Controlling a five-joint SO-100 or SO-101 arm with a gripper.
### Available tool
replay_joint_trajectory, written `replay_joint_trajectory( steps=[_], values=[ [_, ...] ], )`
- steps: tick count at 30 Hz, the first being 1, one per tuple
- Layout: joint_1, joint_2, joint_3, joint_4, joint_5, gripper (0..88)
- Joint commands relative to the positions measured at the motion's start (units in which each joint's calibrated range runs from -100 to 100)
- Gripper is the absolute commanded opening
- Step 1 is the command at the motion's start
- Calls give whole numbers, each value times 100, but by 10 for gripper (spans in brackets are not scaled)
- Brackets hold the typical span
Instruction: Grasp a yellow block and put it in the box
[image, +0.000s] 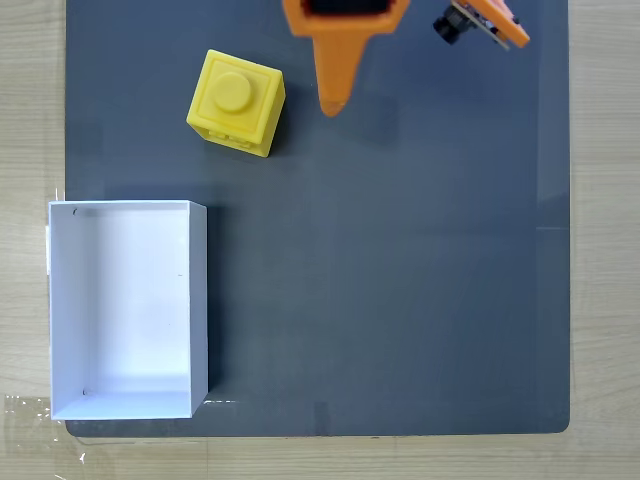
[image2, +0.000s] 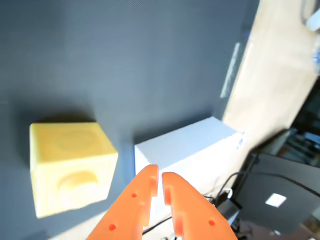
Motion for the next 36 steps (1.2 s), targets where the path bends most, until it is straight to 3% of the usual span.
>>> replay_joint_trajectory(
  steps=[1, 5, 8, 14, 18, 25, 36],
  values=[
    [32, 762, -1764, 1236, -18, 15],
    [192, 1567, -3148, 2589, -12, 18],
    [520, 2058, -3898, 3339, 24, 67],
    [1438, 2677, -4115, 3461, 61, 251],
    [1859, 3135, -4106, 3461, 481, 333],
    [2069, 3889, -3708, 3470, 932, 347],
    [1985, 4296, -3157, 3479, 932, 347]
  ],
)
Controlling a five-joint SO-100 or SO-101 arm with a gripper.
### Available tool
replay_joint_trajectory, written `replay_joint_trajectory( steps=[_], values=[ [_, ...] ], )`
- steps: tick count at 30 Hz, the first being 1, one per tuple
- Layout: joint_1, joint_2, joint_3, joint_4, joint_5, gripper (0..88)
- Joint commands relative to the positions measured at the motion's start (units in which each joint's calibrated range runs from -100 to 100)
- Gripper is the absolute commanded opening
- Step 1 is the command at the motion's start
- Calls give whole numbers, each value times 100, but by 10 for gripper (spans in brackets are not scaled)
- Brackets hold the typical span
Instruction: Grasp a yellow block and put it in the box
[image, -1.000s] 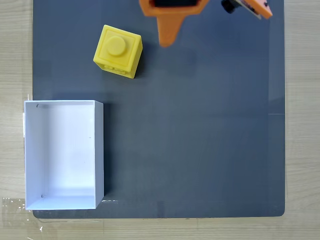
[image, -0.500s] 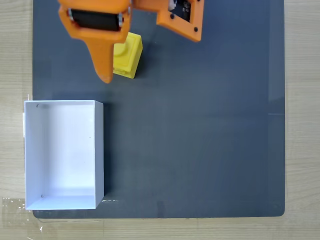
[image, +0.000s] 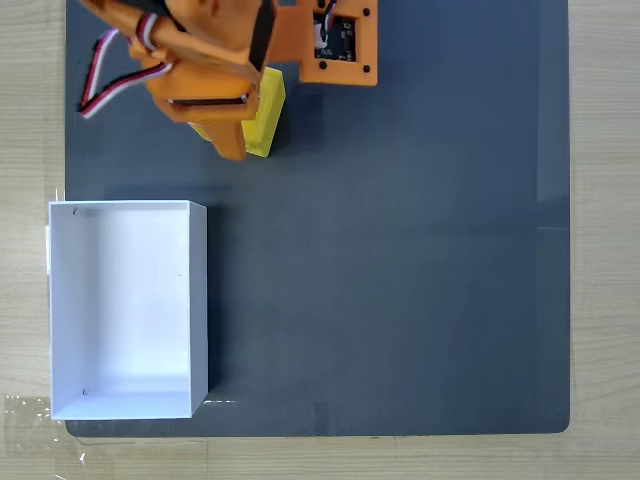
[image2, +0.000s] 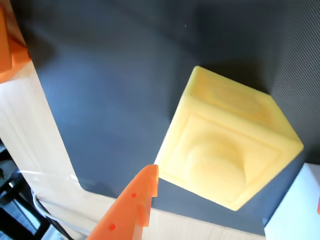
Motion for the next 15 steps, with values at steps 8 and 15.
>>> replay_joint_trajectory(
  steps=[8, 15],
  values=[
    [41, -3, 584, 52, 8, 348],
    [91, 243, 475, 26, -19, 348]
  ],
)
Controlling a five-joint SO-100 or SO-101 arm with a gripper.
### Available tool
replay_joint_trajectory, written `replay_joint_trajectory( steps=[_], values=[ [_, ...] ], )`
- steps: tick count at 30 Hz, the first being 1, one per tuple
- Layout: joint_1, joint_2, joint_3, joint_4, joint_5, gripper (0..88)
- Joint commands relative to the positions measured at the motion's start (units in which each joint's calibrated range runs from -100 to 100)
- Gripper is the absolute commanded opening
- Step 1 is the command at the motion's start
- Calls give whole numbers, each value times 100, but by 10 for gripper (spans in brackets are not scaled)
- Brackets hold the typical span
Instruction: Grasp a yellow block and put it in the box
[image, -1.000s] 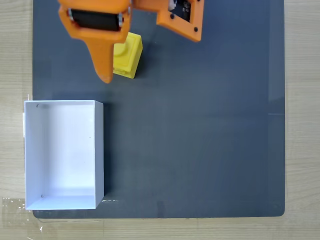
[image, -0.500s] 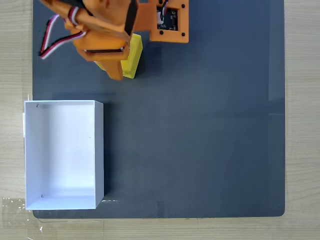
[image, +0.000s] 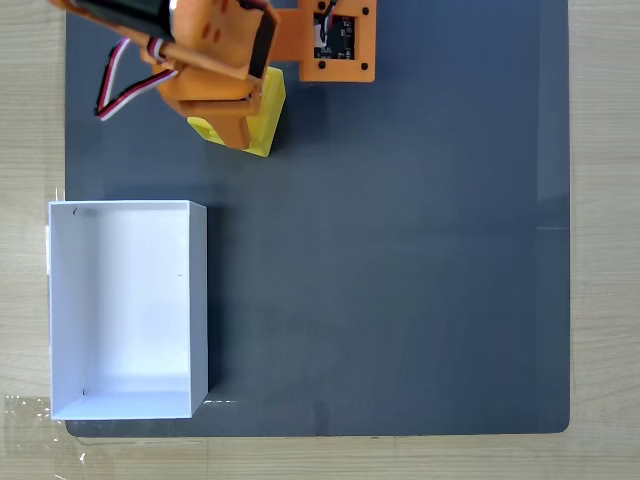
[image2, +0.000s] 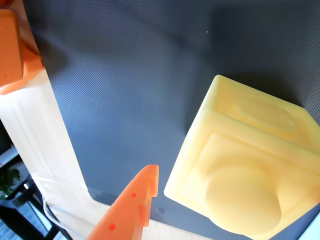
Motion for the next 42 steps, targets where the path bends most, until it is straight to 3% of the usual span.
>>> replay_joint_trajectory(
  steps=[1, 38, 42],
  values=[
    [19, 58, 24, 43, -8, 349],
    [-31, 1168, 33, -550, 29, 340],
    [-31, 1143, 24, -550, 29, 281]
  ],
)
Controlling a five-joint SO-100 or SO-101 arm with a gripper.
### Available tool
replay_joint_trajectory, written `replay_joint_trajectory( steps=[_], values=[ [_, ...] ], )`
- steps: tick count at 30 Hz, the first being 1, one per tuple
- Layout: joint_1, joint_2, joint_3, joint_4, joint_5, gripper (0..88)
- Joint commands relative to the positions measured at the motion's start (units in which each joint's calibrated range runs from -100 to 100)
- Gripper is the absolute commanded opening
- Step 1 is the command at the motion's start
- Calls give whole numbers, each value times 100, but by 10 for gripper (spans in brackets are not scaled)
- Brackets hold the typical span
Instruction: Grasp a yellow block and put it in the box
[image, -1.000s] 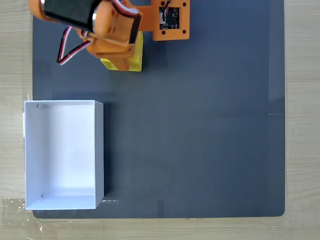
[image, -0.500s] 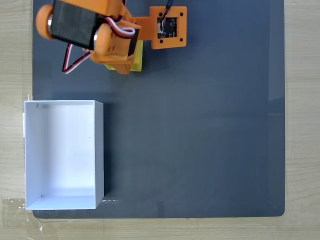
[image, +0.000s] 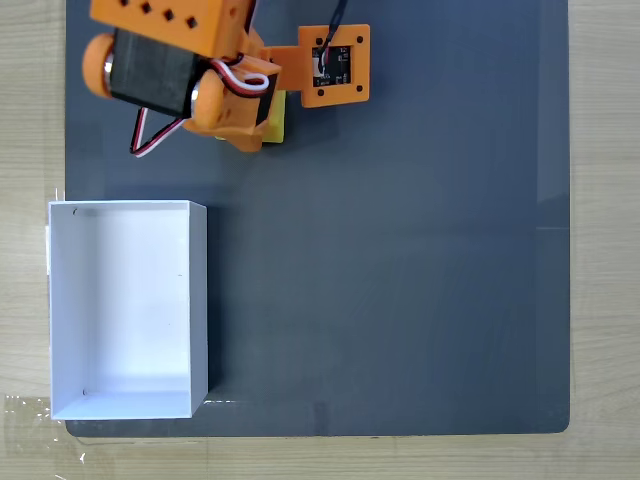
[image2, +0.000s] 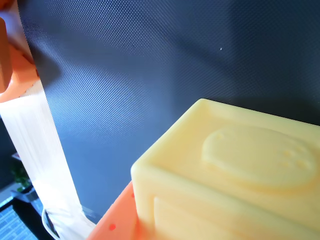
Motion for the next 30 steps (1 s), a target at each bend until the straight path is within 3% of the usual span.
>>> replay_joint_trajectory(
  steps=[1, 5, 10, 20, 25, 30],
  values=[
    [5, -21, -30, -23, 23, 253],
    [5, -55, -30, -23, 23, 183],
    [-21, -368, -275, 56, 23, 181],
    [-1250, -2639, -1532, -92, 2, 181],
    [-1645, -3944, -1975, -1157, -40, 181],
    [-921, -4631, -1749, -2806, -554, 175]
  ],
)
